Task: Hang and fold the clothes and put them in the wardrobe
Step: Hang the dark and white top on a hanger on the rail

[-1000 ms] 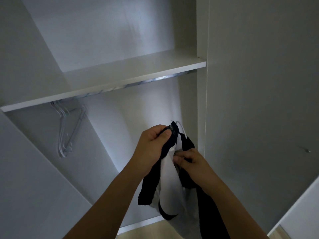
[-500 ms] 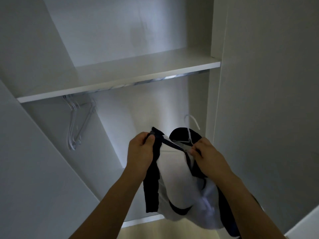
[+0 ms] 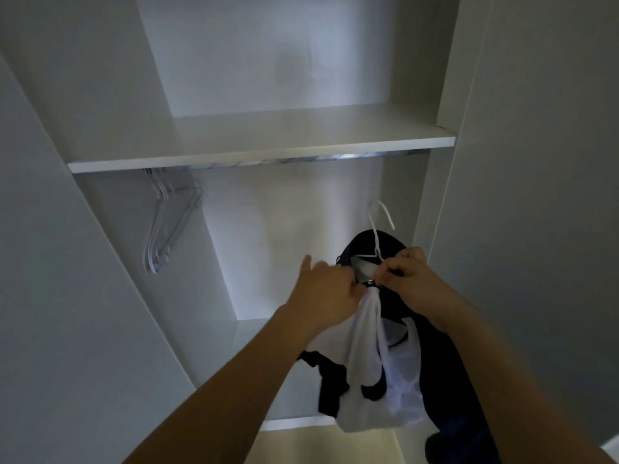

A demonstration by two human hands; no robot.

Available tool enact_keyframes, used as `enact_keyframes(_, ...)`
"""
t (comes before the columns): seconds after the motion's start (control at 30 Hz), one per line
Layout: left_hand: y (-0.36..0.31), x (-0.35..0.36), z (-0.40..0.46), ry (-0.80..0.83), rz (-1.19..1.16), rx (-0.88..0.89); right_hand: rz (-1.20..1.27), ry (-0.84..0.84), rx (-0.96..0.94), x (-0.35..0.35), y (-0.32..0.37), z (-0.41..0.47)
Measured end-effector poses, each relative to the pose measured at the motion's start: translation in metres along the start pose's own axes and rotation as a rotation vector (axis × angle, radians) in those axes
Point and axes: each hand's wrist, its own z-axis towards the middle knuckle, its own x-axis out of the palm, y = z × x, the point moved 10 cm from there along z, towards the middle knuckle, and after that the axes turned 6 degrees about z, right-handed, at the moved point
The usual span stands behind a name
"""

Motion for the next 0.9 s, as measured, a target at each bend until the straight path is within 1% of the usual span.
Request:
enact_keyframes(0.03,-0.007,0.008,0.001,0.035,-0.129,0.021,-0.019,-0.025,-0.016,-0.004,0.004,0.0)
enact_keyframes(0.1,-0.02,0.012,-0.002,0.026,-0.295,0.081,-0.062,-0.056,-0.034,-0.011,0.009,-0.001)
enact_keyframes(0.17,-0.029,0.008,-0.008,0.028,-0.336,0.169,-0.137,-0.062,-0.032,-0.019,0.009,0.0)
enact_keyframes(0.2,-0.028,0.006,-0.013,0.062,-0.343,0.207,-0.174,-0.091,-0.026,-0.029,0.007,0.002)
enact_keyframes(0.27,-0.013,0.012,-0.025,0.218,-0.312,0.245,-0.178,-0.215,0.006,-0.058,0.003,0.007)
enact_keyframes(0.3,0.003,0.02,-0.035,0.335,-0.278,0.213,-0.135,-0.268,0.022,-0.072,0.002,0.008)
enact_keyframes(0.33,0.021,0.029,-0.045,0.45,-0.228,0.153,-0.058,-0.284,0.027,-0.08,0.001,0.009)
enact_keyframes(0.37,0.04,0.036,-0.053,0.533,-0.156,0.08,0.036,-0.264,0.027,-0.08,0.002,0.01)
enact_keyframes(0.4,0.051,0.039,-0.055,0.551,-0.064,0.027,0.119,-0.219,0.029,-0.073,0.005,0.012)
enact_keyframes(0.43,0.054,0.035,-0.049,0.496,0.015,-0.003,0.187,-0.165,0.041,-0.061,0.009,0.012)
enact_keyframes(0.47,0.048,0.029,-0.039,0.404,0.02,-0.025,0.244,-0.108,0.059,-0.048,0.014,0.013)
enact_keyframes(0.5,0.036,0.022,-0.026,0.301,-0.076,-0.048,0.295,-0.049,0.076,-0.034,0.02,0.013)
enact_keyframes(0.57,0.006,0.01,-0.008,0.154,-0.371,-0.091,0.372,0.06,0.126,-0.012,0.026,0.012)
enact_keyframes(0.6,-0.007,0.006,0.0,0.091,-0.392,-0.077,0.4,0.084,0.16,-0.007,0.024,0.011)
enact_keyframes(0.63,-0.016,0.004,0.006,0.032,-0.338,-0.049,0.417,0.081,0.195,-0.007,0.022,0.009)
enact_keyframes(0.7,-0.017,0.003,0.006,-0.028,-0.232,-0.027,0.444,0.01,0.249,-0.015,0.012,0.007)
enact_keyframes(0.77,-0.008,0.004,-0.003,-0.002,-0.197,0.014,0.461,-0.086,0.269,-0.028,0.002,0.007)
enact_keyframes(0.83,0.007,0.015,-0.018,0.109,-0.253,0.046,0.449,-0.185,0.25,-0.045,-0.003,0.01)
enact_keyframes(0.9,0.031,0.029,-0.037,0.242,-0.234,0.019,0.376,-0.287,0.222,-0.064,-0.005,0.011)
